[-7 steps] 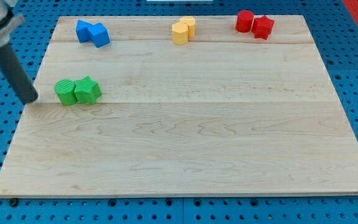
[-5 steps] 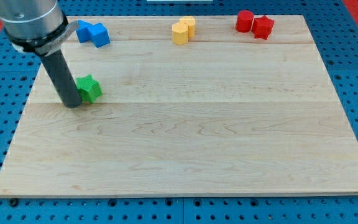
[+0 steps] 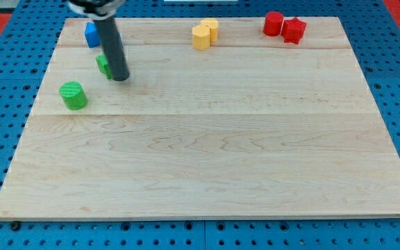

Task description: Move green blocks below to the blue blocks

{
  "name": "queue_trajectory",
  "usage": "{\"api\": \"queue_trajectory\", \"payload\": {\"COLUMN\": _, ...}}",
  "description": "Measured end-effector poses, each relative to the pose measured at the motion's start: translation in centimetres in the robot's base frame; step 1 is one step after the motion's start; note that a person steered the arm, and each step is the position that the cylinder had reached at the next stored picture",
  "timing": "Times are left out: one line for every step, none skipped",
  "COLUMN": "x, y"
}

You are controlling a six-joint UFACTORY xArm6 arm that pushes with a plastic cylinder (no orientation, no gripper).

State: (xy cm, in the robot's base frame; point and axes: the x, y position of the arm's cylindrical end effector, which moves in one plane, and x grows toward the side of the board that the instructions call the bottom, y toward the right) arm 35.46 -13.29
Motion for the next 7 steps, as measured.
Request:
{"api": "queue_trajectory", "payload": {"x": -1.2, "y": -3.8}}
{"api": "queue_trajectory", "payload": {"x": -1.5, "y": -5.9}}
{"api": "queue_trajectory", "payload": {"x": -2.6, "y": -5.9}}
{"api": "queue_trajectory", "payload": {"x": 3.7, "y": -3.2}}
{"api": "queue_trajectory", "payload": {"x": 10.7, "y": -2.8}}
{"api": "queue_trajectory", "payload": {"x": 11.1, "y": -6.9}}
{"api": "queue_trajectory", "payload": {"x": 7.0, "y": -8.7}}
